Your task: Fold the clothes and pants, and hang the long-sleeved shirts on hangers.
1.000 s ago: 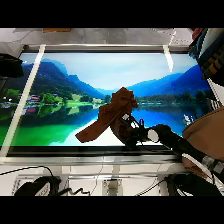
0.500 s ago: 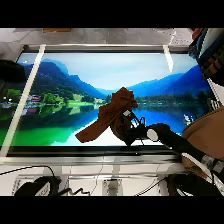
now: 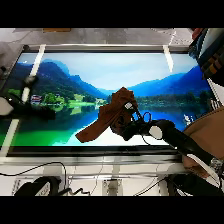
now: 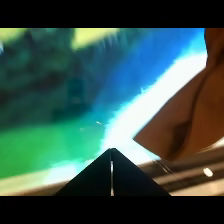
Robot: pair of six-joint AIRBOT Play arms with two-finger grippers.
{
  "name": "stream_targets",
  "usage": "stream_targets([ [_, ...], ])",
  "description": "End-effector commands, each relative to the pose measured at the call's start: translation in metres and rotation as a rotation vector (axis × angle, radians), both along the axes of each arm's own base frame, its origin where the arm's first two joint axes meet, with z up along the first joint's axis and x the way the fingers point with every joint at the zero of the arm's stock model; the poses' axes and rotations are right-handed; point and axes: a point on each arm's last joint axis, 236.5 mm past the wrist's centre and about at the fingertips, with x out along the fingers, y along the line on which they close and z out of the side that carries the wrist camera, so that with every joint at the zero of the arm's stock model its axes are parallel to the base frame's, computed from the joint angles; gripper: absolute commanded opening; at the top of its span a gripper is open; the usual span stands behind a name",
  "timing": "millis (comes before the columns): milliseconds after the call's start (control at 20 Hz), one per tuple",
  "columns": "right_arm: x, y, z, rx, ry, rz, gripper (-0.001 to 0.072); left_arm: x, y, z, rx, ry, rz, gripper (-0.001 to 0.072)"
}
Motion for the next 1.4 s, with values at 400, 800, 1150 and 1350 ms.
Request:
stream_targets([
  [400, -0.001, 0.005, 0.005, 0.031, 0.011, -0.013, 0.0017, -0.071, -0.041, -0.117, -0.3, 0.286, 0.102, 0.0314],
  [800, -0.003, 0.009, 0.007, 0.056, 0.027, -0.023, 0.0017, -0.054, -0.04, -0.167, -0.336, 0.38, 0.217, 0.0432],
  [1150, -0.003, 0.009, 0.007, 0.058, 0.028, -0.024, 0.0017, -0.04, -0.056, -0.175, -0.428, 0.366, 0.232, 0.0393],
  [1350, -0.003, 0.009, 0.007, 0.058, 0.028, -0.024, 0.0017, -0.044, -0.063, -0.181, -0.423, 0.388, 0.215, 0.033],
])
